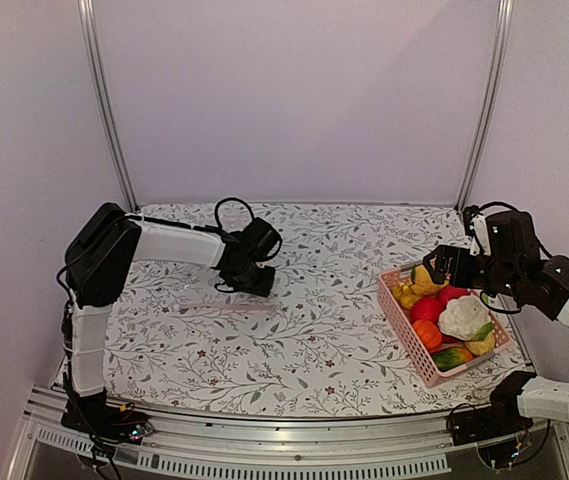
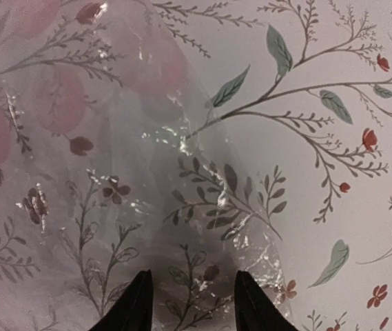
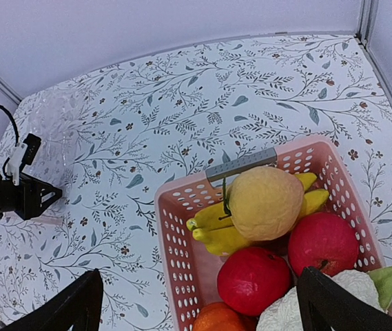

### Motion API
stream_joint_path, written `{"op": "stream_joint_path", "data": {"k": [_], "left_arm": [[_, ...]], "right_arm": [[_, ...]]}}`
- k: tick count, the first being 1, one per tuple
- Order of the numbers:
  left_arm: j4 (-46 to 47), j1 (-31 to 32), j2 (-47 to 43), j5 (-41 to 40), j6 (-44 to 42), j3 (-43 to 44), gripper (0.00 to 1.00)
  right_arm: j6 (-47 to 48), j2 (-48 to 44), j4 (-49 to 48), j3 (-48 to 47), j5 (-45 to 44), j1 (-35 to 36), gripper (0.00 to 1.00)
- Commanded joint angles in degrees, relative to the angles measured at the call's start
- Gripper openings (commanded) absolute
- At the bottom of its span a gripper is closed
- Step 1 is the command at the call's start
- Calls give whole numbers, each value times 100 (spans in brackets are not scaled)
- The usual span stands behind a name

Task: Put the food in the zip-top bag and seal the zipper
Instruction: Move the zipper food storage bag to the center of the board.

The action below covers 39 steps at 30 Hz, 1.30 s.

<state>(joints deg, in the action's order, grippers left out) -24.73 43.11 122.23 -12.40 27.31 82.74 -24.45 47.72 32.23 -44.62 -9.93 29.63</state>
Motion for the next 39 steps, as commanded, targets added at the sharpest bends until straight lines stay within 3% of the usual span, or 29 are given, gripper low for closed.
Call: {"op": "stream_joint_path", "data": {"k": [1,12,22,39], "left_arm": [[-151,70,229,250,73,-71,34],[38,202,14,586,161,-380,0],[425,560,-410,853,486,-973,0],[807,1506,-729,1196,973,-1031,0]], "right_arm": [[19,-2,74,-130,-88,45,99],[17,24,73,-91,-66,36,99],[35,165,15,-108,54,42,99],[63,352,-169,-104,530,45,99]]}}
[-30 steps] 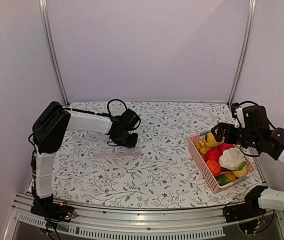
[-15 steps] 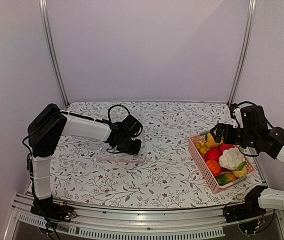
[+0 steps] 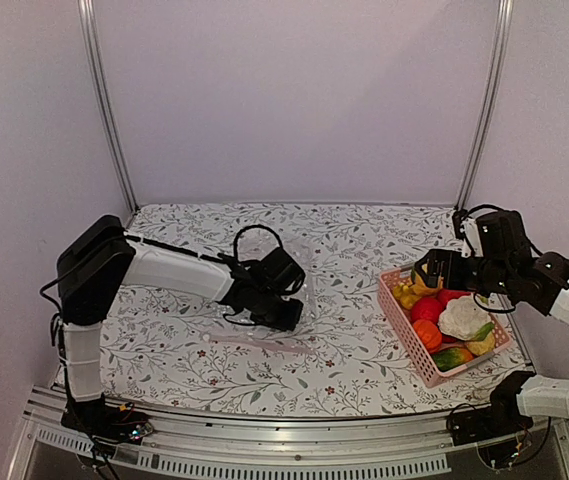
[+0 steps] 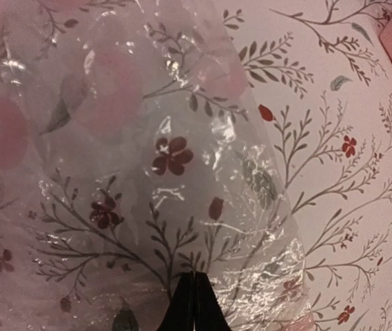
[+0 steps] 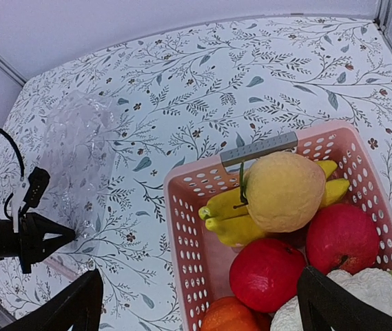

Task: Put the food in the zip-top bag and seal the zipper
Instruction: Move the zipper food storage bag to the center of the board.

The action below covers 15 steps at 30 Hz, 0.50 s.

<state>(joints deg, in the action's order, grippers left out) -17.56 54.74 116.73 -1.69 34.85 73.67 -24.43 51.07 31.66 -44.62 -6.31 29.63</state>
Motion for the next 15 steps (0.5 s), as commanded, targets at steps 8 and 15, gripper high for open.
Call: {"op": "stream_joint_path", "data": {"k": [8,15], "left_arm": [[86,1087,-135,297,373,48,0],[70,1520,-277,238,287,40,0]], "right_arm": [[105,102,-149,-141,270,127,99],[109,188,-204,-179,263,301,99]]}}
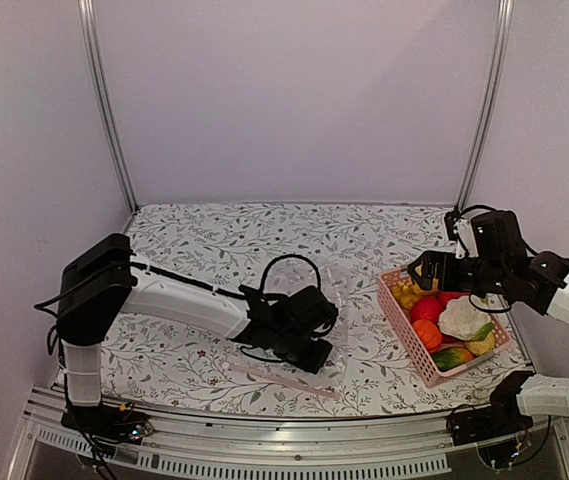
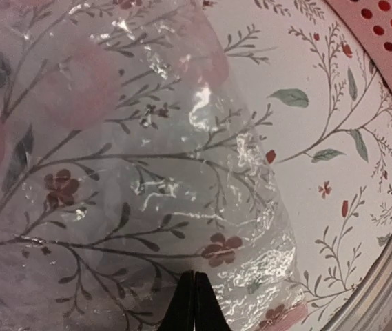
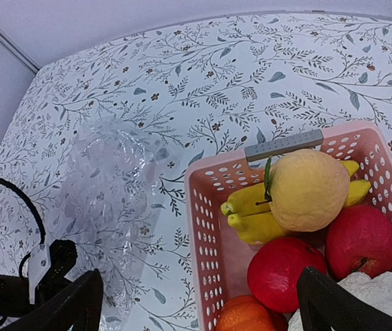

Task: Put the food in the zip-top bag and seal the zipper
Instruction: Move the zipper food storage bag to the center of the board, then pick up the zipper food storage bag from the center of the board.

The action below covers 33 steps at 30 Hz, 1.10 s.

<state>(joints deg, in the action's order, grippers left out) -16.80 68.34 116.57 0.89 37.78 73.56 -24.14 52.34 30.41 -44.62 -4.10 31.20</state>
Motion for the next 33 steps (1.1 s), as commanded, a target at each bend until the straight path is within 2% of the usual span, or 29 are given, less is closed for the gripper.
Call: {"op": "stream_joint_path", "data": {"k": [1,2,3,6,9,13,18,24,29,33], "left_arm": [[-5,162,-350,-59,-5,14,0],[-20,162,-480,-69,-13,-23,4],[-47,163,-647,-267,-19,-64,13],[-124,150,-1298,-667,-65,-264,47],[-259,77,-2013,-1090,-131,-590,61],[-564,-323,-2851,-1259,-10,-1271,65],[-778,-1066,-3754,-1267,331,-2213,66],[-688,-1841,-4871,-1018,722,-3104,73],[-719,-2255,-5517,-818,902,-3542,76],[-630,-2374,-5747,-537,953,-3661,77]], "right_arm": [[90,71,-84,-197,29,174,99],[110,94,-80,-223,16,227,99],[139,114,-75,-253,-5,303,99],[242,143,-93,-337,-131,666,99],[401,183,-190,-396,-301,1083,99],[613,442,-400,-499,-492,1744,98],[817,1279,-801,-710,-816,2805,96],[979,2915,-1309,-1275,-708,3716,93],[1243,4324,-1315,-2026,-673,4173,88],[1305,5079,-1317,-2527,-524,4315,85]]}}
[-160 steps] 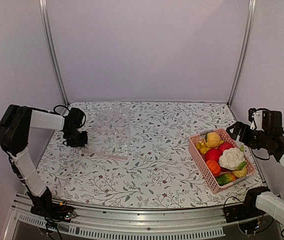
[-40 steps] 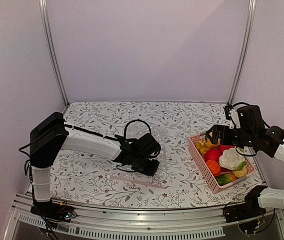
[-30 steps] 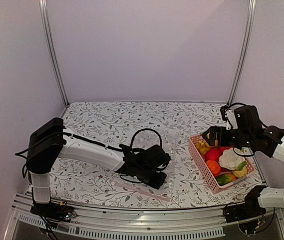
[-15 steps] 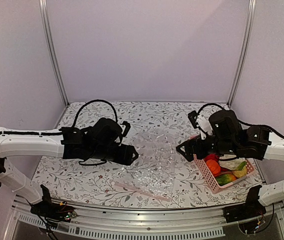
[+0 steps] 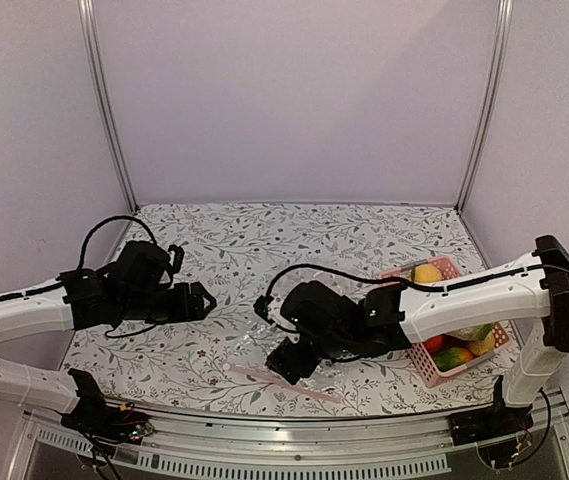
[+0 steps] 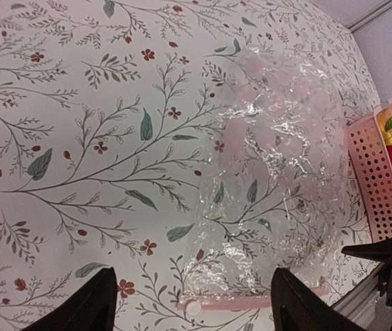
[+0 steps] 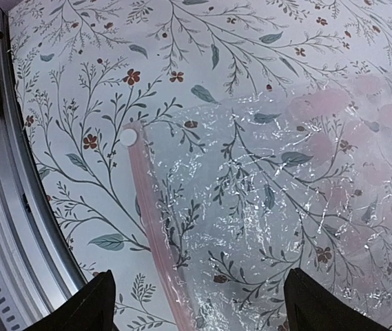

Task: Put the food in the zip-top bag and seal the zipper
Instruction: Pick up the zipper food storage bag from the center of the board.

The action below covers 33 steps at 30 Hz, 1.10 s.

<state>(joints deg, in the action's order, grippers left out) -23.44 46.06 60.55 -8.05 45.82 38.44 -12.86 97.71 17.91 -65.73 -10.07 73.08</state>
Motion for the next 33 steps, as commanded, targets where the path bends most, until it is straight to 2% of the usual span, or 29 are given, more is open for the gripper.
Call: {"op": "stream_joint_path", "data": {"k": [1,8,12,23,29,33], "left_arm": [[41,-162,-164,404,139,-147,77],[55,-194,-138,522,138,-160,77],[122,-194,-106,571,153,-149,77],[392,-194,10,647,233,-195,76],[509,-194,61,648,274,-217,74],[580,-194,92,655,277,-242,74]], "right_arm": [[186,667,-58,-496,60,158,84],[266,1471,39,-914,-77,285,77],[253,1779,256,-1156,-191,294,68],[124,2144,429,-1369,-458,336,65],[-3,2238,473,-1415,-594,344,59],[-21,2302,479,-1425,-584,347,50]]}}
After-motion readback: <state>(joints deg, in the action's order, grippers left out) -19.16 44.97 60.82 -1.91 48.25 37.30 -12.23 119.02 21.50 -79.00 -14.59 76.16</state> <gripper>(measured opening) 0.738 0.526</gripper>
